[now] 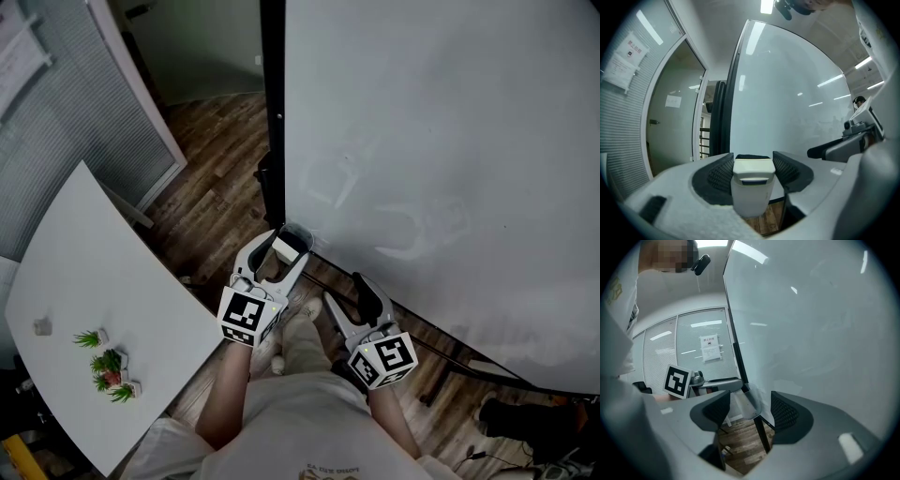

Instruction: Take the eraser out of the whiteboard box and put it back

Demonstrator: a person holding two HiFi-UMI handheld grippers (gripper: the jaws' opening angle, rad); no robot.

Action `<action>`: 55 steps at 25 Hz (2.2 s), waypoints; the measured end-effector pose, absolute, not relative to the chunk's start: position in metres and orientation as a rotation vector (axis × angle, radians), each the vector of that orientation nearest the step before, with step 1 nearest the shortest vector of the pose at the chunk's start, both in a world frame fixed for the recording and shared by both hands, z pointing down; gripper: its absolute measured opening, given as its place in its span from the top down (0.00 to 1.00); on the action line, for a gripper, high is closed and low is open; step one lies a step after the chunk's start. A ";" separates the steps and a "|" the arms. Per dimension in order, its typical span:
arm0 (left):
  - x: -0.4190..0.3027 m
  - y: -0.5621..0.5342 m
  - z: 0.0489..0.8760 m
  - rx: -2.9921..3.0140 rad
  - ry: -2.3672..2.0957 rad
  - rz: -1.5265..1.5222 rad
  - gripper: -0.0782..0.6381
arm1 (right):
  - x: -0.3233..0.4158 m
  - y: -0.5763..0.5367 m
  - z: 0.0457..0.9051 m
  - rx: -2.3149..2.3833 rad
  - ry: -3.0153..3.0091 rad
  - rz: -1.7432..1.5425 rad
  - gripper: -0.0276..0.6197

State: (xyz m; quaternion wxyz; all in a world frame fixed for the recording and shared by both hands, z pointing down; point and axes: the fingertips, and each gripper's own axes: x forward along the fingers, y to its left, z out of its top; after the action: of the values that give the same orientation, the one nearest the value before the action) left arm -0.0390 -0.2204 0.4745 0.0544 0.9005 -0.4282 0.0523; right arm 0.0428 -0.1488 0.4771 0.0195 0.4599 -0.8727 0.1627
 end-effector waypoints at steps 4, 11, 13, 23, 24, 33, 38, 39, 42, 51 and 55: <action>-0.040 -0.219 0.470 2.741 -1.299 0.143 0.53 | 0.039 -0.148 0.474 1.413 -2.709 0.488 0.54; -0.043 -0.218 0.459 2.745 -1.290 0.103 0.53 | 0.036 -0.147 0.467 1.407 -2.711 0.466 0.54; -0.044 -0.216 0.455 2.747 -1.289 0.093 0.53 | 0.036 -0.146 0.466 1.409 -2.713 0.461 0.54; -0.048 -0.209 0.444 2.762 -1.299 0.065 0.53 | 0.032 -0.138 0.460 1.410 -2.720 0.433 0.55; -0.048 -0.208 0.442 2.762 -1.299 0.058 0.53 | 0.032 -0.137 0.459 1.413 -2.721 0.432 0.55; -0.056 -0.200 0.430 2.766 -1.297 0.014 0.53 | 0.028 -0.133 0.450 1.436 -2.746 0.422 0.55; -0.059 -0.195 0.424 2.770 -1.302 -0.004 0.53 | 0.027 -0.130 0.447 1.443 -2.755 0.412 0.55; -0.059 -0.194 0.423 2.770 -1.304 -0.008 0.53 | 0.027 -0.130 0.447 1.445 -2.756 0.410 0.55; -0.062 -0.190 0.417 2.768 -1.311 -0.024 0.53 | 0.028 -0.127 0.443 1.452 -2.759 0.402 0.55; -0.067 -0.178 0.404 2.762 -1.351 -0.064 0.53 | 0.037 -0.122 0.438 1.468 -2.766 0.374 0.55; -0.067 -0.171 0.400 2.754 -1.356 -0.090 0.53 | 0.049 -0.121 0.433 1.492 -2.767 0.360 0.55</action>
State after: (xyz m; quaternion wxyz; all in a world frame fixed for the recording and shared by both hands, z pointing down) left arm -0.0668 -0.1714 0.3996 0.0352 0.8961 -0.4414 -0.0294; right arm 0.0486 -0.1206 0.4329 -0.0114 0.4716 -0.8744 0.1136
